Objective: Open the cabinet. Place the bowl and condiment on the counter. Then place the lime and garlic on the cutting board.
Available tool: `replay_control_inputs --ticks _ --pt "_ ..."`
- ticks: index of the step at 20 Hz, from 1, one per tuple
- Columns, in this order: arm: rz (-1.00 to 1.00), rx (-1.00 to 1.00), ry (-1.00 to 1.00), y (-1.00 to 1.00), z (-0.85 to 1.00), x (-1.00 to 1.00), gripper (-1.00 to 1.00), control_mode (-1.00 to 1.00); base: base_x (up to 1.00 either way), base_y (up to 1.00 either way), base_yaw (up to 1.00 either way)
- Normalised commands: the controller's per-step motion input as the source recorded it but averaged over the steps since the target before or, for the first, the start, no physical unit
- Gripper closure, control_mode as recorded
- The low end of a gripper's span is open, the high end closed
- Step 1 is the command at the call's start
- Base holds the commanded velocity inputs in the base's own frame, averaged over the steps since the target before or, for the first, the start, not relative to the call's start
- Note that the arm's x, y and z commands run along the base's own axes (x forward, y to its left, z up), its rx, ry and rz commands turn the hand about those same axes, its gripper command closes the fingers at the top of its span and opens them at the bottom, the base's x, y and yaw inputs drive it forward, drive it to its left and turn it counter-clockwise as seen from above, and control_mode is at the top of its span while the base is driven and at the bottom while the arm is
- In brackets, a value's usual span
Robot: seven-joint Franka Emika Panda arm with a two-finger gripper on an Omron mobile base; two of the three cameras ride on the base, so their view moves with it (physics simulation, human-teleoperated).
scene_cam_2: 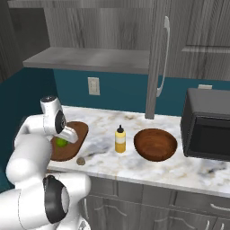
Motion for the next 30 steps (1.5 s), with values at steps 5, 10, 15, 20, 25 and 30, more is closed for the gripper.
replay_control_inputs --ticks 5,10,15,20,25,30 --pt "0.00 0.00 0.00 -0.27 -0.01 -0.25 -1.00 -1.00 0.00 0.00 0.00" --pt "0.00 0.00 0.01 -0.32 -0.08 -0.09 -1.00 -1.00 0.00 0.00 0.00" --pt "0.00 0.00 0.02 -0.31 -0.14 -0.04 -1.00 -1.00 0.00 0.00 0.00" --pt "0.00 0.00 0.07 -0.16 -0.21 0.00 -1.00 -1.00 0.00 0.00 0.00" --pt "0.00 0.00 0.05 -0.05 -0.24 0.03 -1.00 -1.00 0.00 0.00 0.00" --pt "0.00 0.00 0.00 -0.16 -0.23 0.01 -1.00 -1.00 0.00 0.00 0.00"
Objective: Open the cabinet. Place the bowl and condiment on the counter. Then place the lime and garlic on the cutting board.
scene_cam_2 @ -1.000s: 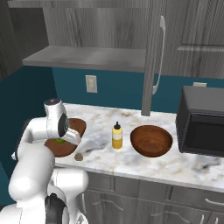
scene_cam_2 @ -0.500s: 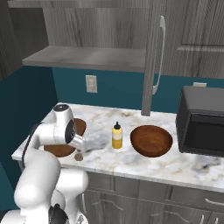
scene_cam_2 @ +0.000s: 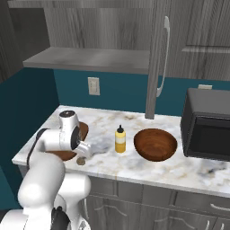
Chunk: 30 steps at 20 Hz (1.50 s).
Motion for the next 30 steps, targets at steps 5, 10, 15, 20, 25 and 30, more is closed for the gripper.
replay_control_inputs --ticks 5,10,15,20,25,30 --pt "0.00 0.00 0.00 -0.17 -0.29 0.00 -1.00 -1.00 0.00 0.00 0.00" --pt "0.00 0.00 0.00 -0.03 -0.30 -0.01 -1.00 -1.00 0.00 0.00 0.00" --pt "0.00 0.00 0.01 0.00 -0.29 -0.07 -1.00 -1.00 0.00 0.00 0.00" --pt "0.00 0.00 0.00 0.00 -0.28 -0.11 -1.00 -1.00 0.00 0.00 0.00" --pt "0.00 0.00 0.00 0.07 -0.22 -0.15 -1.00 -1.00 0.00 0.00 0.00" --pt "0.00 0.00 0.00 0.08 -0.21 -0.15 -1.00 -1.00 0.00 0.00 0.00"
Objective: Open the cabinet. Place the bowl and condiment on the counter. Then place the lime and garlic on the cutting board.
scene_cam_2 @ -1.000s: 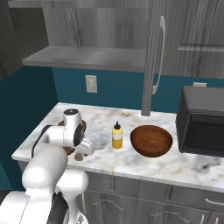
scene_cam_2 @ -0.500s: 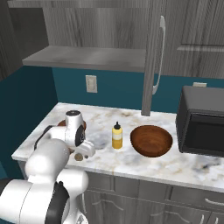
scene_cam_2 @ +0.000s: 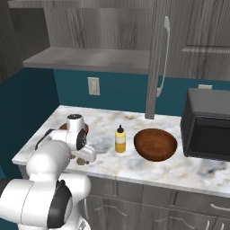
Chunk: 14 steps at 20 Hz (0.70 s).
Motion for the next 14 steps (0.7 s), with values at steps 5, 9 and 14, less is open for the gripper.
replay_control_inputs --ticks 5,9,14 --pt "0.00 0.00 0.00 0.00 -0.28 -0.04 -1.00 -1.00 0.00 0.00 0.00" --pt "0.00 0.00 0.00 0.00 -0.31 0.00 -1.00 -1.00 0.00 0.00 0.00" --pt "0.00 0.00 0.00 0.00 -0.19 0.00 -1.00 -1.00 0.00 0.00 0.00"
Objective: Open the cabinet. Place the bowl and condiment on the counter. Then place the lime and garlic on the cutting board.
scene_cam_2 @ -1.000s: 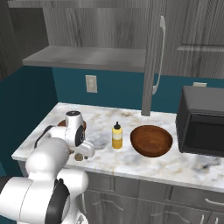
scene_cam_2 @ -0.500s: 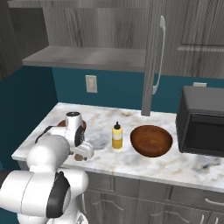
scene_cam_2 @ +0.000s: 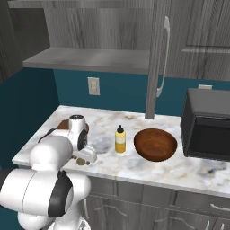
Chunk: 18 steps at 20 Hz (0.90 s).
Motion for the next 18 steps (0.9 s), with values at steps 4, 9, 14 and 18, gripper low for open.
replay_control_inputs --ticks 4,9,14,18 --pt "0.00 0.00 -0.03 0.00 -0.09 -0.09 -1.00 -1.00 0.00 0.00 0.00" --pt "0.00 0.00 -0.07 0.00 0.00 -0.26 -1.00 -1.00 0.00 0.00 0.00" --pt "0.00 0.00 -0.05 0.00 -0.05 -0.31 -1.00 -1.00 0.00 0.00 0.00" --pt "0.00 0.00 -0.05 0.01 -0.12 -0.07 -1.00 -1.00 0.00 0.00 0.00"
